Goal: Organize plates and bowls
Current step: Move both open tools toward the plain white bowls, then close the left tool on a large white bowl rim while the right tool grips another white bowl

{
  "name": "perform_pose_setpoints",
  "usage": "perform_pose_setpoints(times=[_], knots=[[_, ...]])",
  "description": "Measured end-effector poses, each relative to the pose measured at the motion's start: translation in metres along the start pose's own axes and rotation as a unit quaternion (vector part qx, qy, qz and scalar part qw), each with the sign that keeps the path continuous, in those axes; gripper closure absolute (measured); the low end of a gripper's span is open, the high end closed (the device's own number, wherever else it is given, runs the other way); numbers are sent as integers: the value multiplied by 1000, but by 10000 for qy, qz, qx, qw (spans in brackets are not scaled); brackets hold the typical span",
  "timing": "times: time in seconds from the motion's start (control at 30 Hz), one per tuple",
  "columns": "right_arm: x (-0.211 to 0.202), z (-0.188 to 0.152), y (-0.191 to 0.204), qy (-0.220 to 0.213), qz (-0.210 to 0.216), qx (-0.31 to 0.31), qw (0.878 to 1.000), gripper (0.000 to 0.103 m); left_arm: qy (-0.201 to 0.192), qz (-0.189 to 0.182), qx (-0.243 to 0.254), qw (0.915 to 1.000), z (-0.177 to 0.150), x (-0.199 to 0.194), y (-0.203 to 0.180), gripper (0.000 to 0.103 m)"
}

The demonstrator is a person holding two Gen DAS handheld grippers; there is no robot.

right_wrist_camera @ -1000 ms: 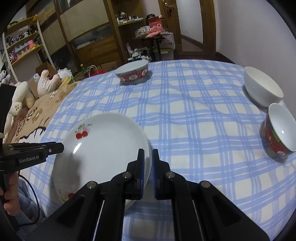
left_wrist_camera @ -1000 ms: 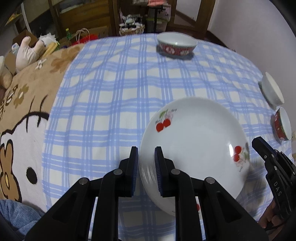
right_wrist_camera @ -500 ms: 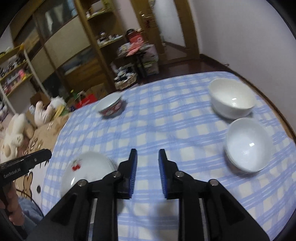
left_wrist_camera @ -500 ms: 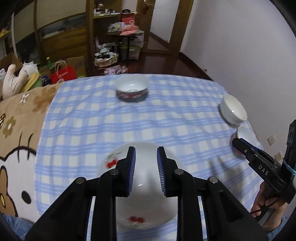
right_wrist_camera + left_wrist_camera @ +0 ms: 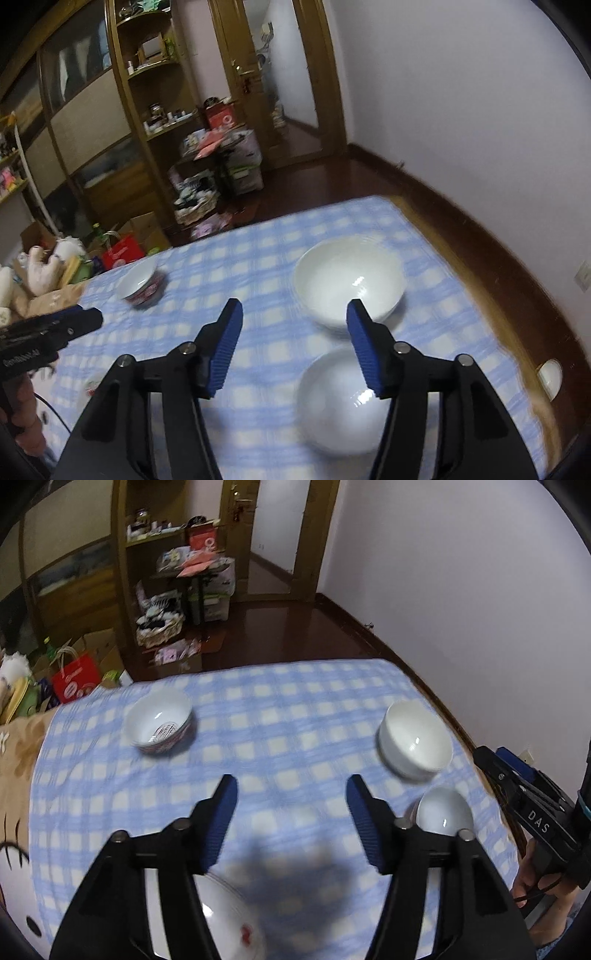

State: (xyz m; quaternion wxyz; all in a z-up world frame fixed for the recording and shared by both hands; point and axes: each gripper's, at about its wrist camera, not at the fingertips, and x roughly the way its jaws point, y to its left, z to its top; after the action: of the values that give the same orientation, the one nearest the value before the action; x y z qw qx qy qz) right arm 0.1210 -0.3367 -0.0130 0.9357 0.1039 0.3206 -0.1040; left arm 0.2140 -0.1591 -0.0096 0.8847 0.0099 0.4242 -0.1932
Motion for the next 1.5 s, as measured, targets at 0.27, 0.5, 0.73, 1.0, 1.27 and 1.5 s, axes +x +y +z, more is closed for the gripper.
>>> perform_pose_setpoints(times=[0.27,0.5,0.73,1.0,1.27,1.5], knots=[[30,30,-54,-214,-213,367,9989,21,-192,-234,485,9984,46,51,-55,13],[68,18,-87,-11,-211,794,9966,20,232,-285,882,9954,55,119,-90,13],[101,6,-100,262,-167,917,9953,20,619,-340,945,9930,46,165,-105,13],[124,-3,-109,734,-67,1045,9918,45,1070,-422,971,9886,37,197,-117,55],[145,-18,-107,1300,51,949,9870,86,1397,-914,868,9822,30,206,-123,84],[128,-18,-94,1061,0,766,9914,87,1314,-740,790,9854,28,193,-123,86]])
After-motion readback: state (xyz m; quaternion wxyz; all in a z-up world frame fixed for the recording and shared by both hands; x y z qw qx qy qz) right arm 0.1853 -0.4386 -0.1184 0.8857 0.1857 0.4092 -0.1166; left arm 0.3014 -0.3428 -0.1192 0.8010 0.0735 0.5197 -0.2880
